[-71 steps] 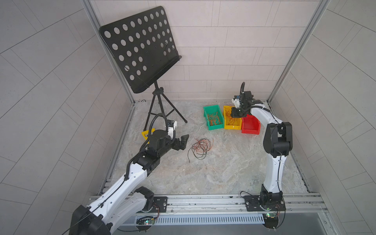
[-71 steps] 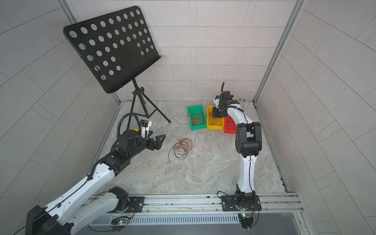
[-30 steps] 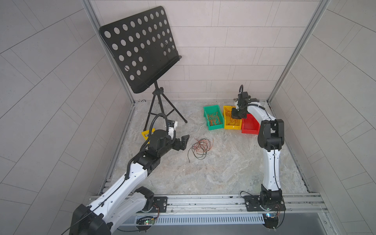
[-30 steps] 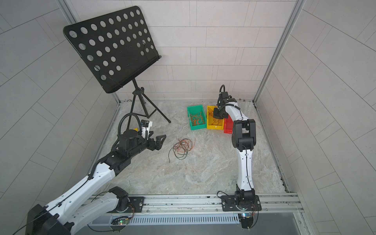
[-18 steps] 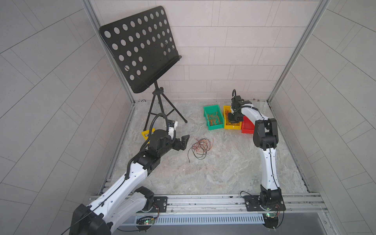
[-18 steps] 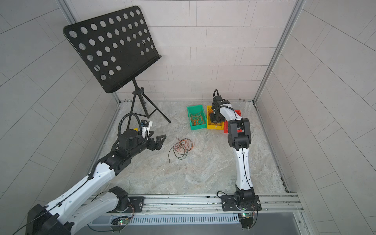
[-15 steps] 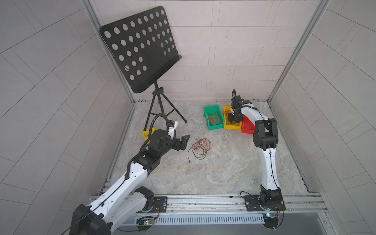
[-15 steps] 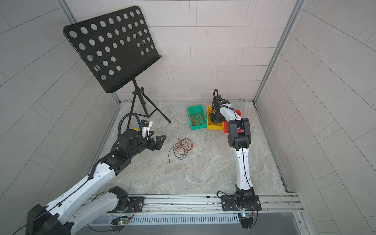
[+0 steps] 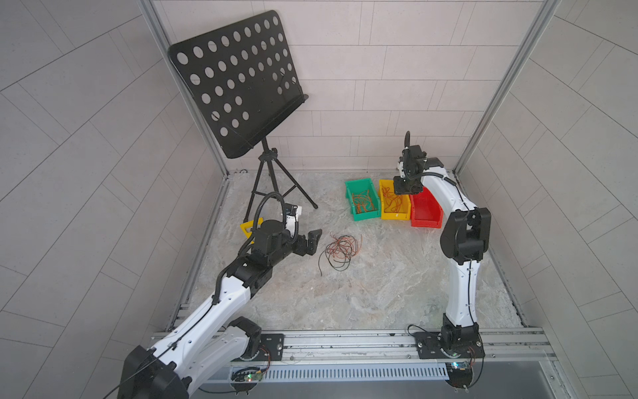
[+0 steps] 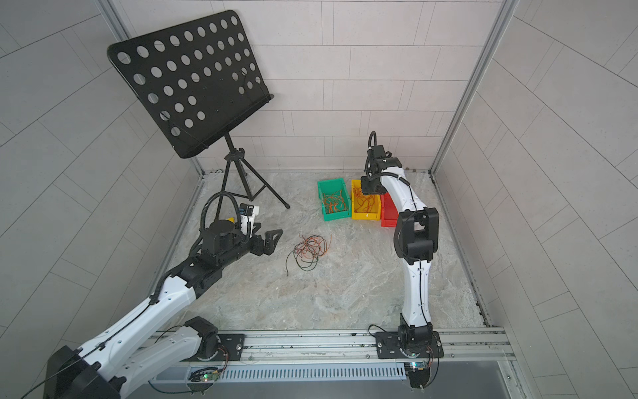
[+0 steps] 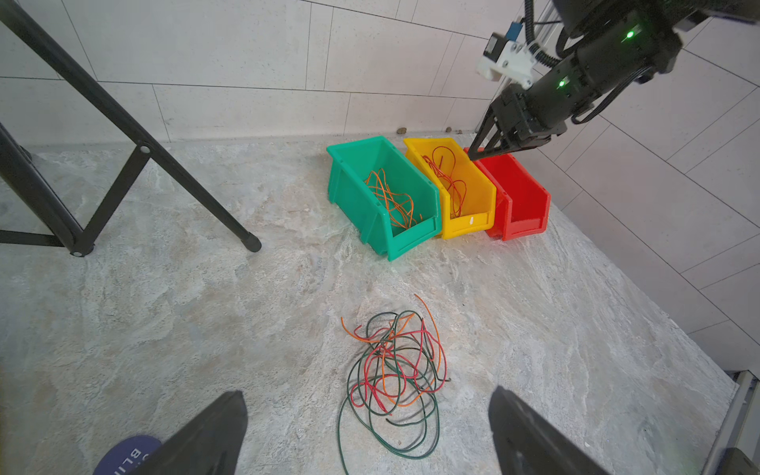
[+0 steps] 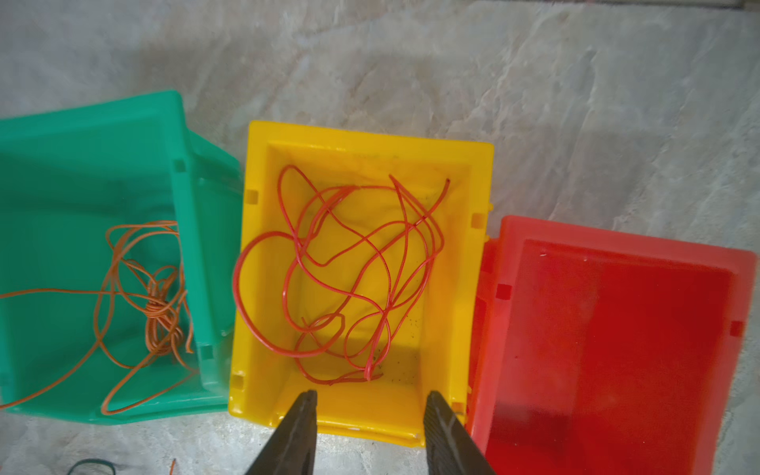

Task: Untangle and sort cables by color
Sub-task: Place the cable in the bin.

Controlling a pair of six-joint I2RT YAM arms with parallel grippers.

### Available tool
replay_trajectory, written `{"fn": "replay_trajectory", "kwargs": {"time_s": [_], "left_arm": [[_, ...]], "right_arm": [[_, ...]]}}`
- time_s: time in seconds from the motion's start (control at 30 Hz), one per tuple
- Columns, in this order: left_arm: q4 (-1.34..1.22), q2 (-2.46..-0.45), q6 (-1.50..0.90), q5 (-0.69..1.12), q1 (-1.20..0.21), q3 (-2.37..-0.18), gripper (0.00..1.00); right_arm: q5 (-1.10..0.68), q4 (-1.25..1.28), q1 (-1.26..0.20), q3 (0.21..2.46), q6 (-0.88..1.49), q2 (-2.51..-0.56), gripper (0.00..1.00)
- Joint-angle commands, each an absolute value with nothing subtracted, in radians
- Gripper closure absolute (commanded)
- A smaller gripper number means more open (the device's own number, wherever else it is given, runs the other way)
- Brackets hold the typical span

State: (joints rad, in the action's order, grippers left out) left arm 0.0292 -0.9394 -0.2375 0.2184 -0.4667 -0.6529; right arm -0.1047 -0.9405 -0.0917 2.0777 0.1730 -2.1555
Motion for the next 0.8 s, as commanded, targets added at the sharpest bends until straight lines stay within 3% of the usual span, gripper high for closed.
{"fn": "replay_trajectory", "kwargs": {"time_s": [0.0, 0.2, 0.4, 0.57, 0.77], "left_arm": [[-0.018, -0.976, -0.264, 0.246, -0.462, -0.653, 0.01], [-0.057, -1.127, -0.342, 0.302, -0.462, -0.638, 0.01], [-0.102, -1.261, -0.38, 0.344, -0.462, -0.629, 0.02], [-0.1, -1.314, -0.388, 0.364, -0.462, -0.625, 0.03], [-0.117, -1.31, -0.396, 0.359, -0.462, -0.603, 0.04]], "right_arm": [[-0.113, -1.005, -0.096, 2.076, 0.162, -2.085, 0.52], [-0.387, -0.76, -0.132, 1.758, 0.18, -1.785, 0.4], [-0.594, -0.416, -0.294, 1.308, 0.252, -1.549, 0.29], [-0.571, -0.329, -0.456, 1.17, 0.23, -1.59, 0.29], [-0.497, -0.365, -0.515, 1.189, 0.183, -1.733, 0.31]]}}
